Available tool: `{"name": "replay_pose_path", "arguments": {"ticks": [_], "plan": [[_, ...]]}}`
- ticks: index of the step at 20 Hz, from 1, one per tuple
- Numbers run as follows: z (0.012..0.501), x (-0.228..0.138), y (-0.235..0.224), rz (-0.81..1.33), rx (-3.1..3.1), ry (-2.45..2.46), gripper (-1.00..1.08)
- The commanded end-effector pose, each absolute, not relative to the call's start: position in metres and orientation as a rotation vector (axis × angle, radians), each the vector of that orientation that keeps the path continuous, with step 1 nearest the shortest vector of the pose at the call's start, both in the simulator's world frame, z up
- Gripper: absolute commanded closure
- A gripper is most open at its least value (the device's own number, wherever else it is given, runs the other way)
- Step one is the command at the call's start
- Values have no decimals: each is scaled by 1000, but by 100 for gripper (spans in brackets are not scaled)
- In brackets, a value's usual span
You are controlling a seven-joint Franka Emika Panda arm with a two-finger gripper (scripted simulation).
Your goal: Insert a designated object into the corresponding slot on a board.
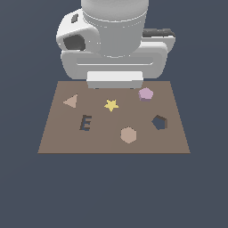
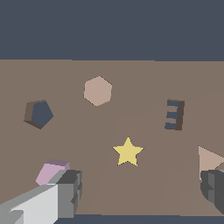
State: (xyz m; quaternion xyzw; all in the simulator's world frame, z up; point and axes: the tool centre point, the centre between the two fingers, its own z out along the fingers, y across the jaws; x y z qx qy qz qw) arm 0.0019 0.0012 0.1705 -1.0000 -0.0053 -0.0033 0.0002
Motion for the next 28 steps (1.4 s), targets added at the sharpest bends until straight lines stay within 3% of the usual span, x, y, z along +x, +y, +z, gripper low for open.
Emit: {"name": "replay_pose_path", "arguments": {"ticks": [1,15,28], "plan": [[170,2,1,-11,-3141,-17,-92],[156,4,21,-10,-3127,-289,-92],[114,-8,74,-7,-2963,-1038,-92]]}}
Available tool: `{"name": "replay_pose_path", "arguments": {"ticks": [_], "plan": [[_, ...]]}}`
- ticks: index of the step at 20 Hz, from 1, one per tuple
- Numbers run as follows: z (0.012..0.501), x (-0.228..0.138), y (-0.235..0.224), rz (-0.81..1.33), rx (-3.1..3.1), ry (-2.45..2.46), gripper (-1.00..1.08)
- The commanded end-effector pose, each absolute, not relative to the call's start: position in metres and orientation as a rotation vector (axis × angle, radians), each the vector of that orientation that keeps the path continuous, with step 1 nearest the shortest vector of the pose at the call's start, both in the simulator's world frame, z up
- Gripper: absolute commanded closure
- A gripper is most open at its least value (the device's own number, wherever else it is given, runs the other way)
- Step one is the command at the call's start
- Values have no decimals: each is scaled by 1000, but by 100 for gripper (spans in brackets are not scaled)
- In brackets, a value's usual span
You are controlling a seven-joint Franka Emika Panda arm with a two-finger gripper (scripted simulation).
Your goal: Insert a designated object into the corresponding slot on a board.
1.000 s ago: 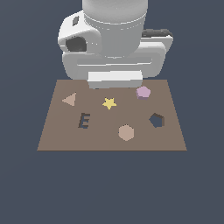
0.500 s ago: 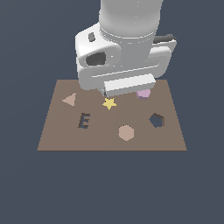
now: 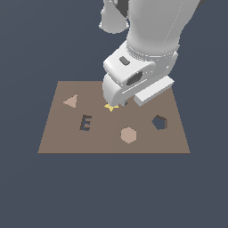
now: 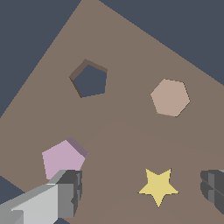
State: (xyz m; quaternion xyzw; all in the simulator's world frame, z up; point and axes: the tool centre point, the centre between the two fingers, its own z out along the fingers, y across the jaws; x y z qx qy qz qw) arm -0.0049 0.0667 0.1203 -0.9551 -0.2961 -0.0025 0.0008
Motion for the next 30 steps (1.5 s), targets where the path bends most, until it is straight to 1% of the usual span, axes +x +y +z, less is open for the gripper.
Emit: {"name": "replay_pose_path", "arguments": {"ticks": [1,8,15,23,30], "plan": [[110,-11,80,-7,-2935,-1113,-92],[83,-34,107,-5,-2729,-1552,-92],[65,-55,121,-3,-2542,-1843,-92],[52,-70,126,-1,-2409,-2015,-92],[50,-72,126,0,-2391,-2036,-92]]}}
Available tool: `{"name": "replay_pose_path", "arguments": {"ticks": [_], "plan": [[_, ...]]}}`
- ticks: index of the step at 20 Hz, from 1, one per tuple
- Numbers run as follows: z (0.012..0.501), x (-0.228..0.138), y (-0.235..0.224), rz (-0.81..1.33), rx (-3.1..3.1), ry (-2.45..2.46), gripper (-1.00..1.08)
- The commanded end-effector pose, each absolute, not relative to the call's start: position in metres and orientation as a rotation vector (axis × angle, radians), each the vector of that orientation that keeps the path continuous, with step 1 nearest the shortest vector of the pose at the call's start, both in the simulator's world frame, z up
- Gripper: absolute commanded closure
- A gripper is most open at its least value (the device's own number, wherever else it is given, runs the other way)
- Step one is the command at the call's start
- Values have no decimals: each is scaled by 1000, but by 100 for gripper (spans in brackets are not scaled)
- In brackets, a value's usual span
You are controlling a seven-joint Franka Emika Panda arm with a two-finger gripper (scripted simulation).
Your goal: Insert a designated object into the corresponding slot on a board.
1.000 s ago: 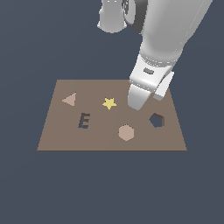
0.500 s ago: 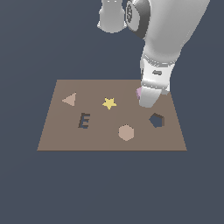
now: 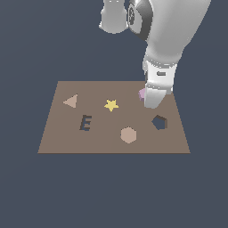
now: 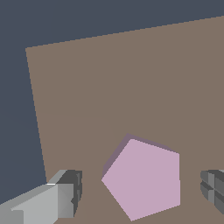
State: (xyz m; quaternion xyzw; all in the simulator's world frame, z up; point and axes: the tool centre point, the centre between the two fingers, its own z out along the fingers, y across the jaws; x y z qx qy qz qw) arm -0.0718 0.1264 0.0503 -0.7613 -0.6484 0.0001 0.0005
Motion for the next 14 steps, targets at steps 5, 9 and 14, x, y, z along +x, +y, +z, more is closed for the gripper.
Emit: {"name": "replay_pose_path", "arguments": {"ticks": [5,9,14], "plan": [[38,-72,126,0,-2388,-2041,-92],[30,-73,126,0,-2386,-2044,-92],[30,-73,126,0,-2385,-2044,108]]}}
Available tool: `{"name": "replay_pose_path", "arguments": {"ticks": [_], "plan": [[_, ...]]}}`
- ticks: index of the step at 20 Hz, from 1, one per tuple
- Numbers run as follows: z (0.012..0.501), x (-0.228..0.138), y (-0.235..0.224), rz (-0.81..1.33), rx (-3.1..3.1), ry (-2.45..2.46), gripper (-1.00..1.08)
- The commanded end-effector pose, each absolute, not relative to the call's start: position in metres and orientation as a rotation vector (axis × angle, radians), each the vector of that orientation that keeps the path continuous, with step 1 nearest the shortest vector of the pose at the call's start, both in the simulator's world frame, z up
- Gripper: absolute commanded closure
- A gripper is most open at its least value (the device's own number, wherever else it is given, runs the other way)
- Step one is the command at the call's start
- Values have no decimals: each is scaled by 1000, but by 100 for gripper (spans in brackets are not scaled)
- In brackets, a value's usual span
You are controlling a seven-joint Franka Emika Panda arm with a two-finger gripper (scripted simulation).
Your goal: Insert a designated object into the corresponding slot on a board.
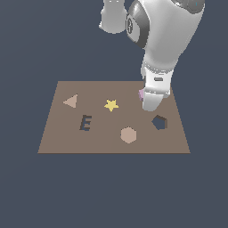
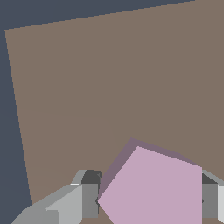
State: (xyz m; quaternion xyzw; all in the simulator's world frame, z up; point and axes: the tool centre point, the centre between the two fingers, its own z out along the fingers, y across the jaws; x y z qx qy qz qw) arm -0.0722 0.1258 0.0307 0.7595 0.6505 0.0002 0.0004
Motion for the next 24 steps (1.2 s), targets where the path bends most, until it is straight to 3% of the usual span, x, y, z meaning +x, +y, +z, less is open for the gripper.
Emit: {"name": "replay_pose_path", "arguments": {"ticks": [1,15,24], "plan": [[30,-73,126,0,2385,2044,108],[33,-71,126,0,2381,2049,108],[35,-46,130,0,2311,2127,108]]}}
